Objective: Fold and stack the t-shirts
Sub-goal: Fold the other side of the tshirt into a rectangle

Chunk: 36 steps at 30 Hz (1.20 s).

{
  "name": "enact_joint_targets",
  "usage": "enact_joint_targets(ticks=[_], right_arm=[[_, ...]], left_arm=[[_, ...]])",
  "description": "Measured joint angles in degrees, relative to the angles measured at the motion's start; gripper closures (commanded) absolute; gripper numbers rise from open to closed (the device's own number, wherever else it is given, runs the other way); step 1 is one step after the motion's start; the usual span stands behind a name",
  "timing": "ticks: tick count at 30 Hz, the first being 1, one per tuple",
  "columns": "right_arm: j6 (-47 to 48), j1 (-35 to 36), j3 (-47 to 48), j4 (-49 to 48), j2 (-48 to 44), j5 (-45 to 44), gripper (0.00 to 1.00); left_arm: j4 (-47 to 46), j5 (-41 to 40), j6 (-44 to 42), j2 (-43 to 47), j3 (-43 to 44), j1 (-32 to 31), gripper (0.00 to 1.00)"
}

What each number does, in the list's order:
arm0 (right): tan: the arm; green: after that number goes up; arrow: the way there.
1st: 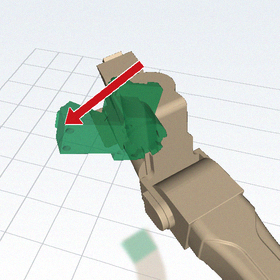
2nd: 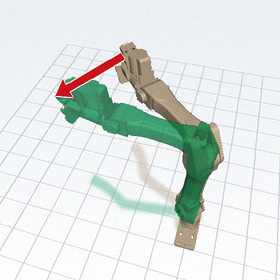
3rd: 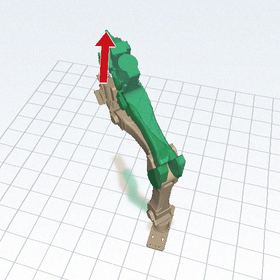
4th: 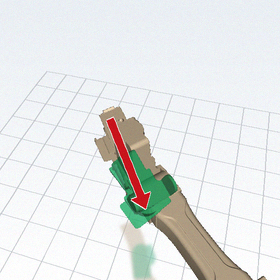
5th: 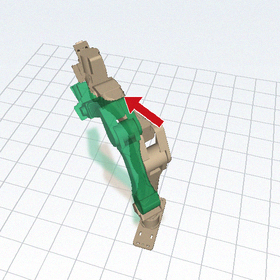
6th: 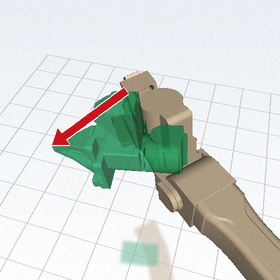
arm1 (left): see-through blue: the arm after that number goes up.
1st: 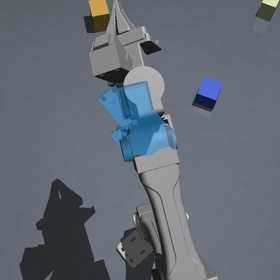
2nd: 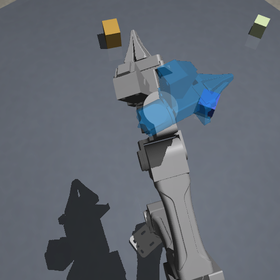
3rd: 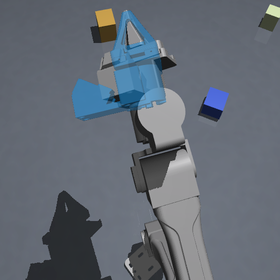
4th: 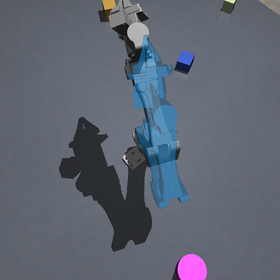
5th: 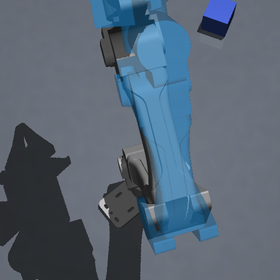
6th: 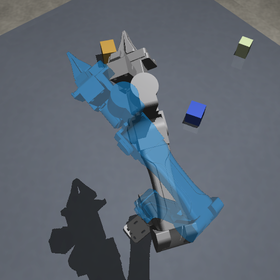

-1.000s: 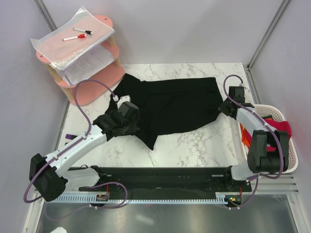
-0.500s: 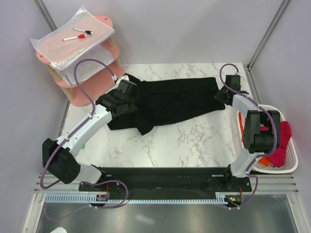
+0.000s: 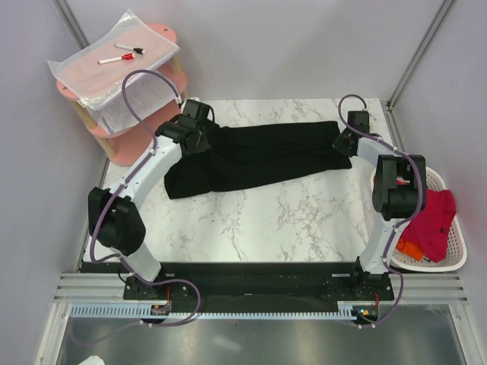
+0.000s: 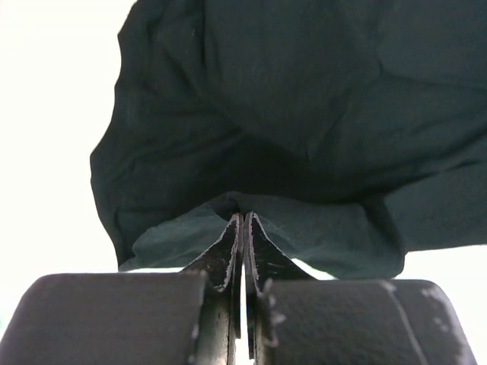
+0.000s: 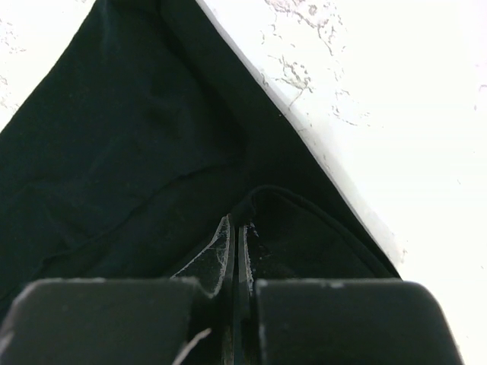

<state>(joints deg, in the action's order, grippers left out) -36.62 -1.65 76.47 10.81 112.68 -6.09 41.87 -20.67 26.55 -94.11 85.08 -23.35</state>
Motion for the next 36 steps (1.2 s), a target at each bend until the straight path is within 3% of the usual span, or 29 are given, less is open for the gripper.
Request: enact_joint_targets(ticks=[18,21,24,25,27,34,36], right_arm=[[-1.0,0.2,4.1,-0.4,5.4,-2.9,1.0],[-1.3,0.2,3.6,-0.9,5.4,-3.4,0.9],[-1.0,0.2,3.6,-1.0,5.5,-3.0,0.52],[-0.9,0.2,3.6,-1.1,5.5,-2.7,0.25],[-1.2,0.2,2.7,-3.2,5.4,-2.1,0.04],[1.1,0.5,-2.1,-9.9,1.5,0.7,0.02],[1.7,0.5,-2.1,-10.1,1.2,1.3,0.02]], left_arm=[[-0.4,0.2,-6.8,-18.9,21.5,2.8,0.98],[-0.1,0.2,-7.8,-21.7,25.2,3.0,0.98],[0.4,0.3,-8.9,-26.2,31.7,3.4,0.98],[0.6,0.3,-9.3,-27.8,34.1,3.5,0.98],[1.2,0.3,-9.8,-30.7,37.7,3.8,0.97],[3.4,1.9,-10.6,-39.5,43.9,4.9,0.94],[3.9,3.0,-10.6,-41.4,44.2,5.4,0.79]])
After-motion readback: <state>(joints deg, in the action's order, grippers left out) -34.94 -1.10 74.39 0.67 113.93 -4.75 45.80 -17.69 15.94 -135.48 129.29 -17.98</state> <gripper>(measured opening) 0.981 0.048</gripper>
